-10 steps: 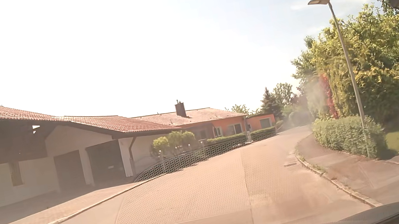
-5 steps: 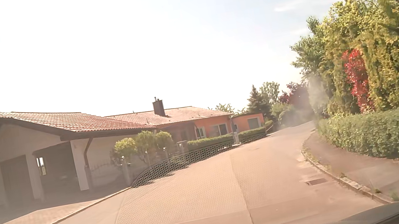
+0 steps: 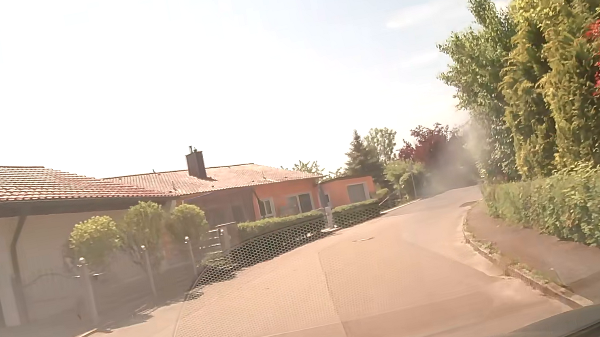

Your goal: Follow the waypoints while adhering to traffic rules and regulations

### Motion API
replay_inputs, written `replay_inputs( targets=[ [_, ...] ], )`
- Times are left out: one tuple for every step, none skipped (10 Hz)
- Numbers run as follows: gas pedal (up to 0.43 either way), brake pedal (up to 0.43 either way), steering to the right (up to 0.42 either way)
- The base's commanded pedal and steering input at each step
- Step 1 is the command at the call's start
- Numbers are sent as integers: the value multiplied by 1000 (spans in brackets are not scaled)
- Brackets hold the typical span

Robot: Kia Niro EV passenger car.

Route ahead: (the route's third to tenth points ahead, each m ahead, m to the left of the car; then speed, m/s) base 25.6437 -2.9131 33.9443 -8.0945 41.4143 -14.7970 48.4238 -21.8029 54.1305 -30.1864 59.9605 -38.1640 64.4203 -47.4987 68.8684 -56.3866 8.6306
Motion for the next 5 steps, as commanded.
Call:
replay_inputs(
  targets=[
    [47,0,78],
    [47,0,78],
    [47,0,78],
    [59,0,78],
    [59,0,79]
  ],
)
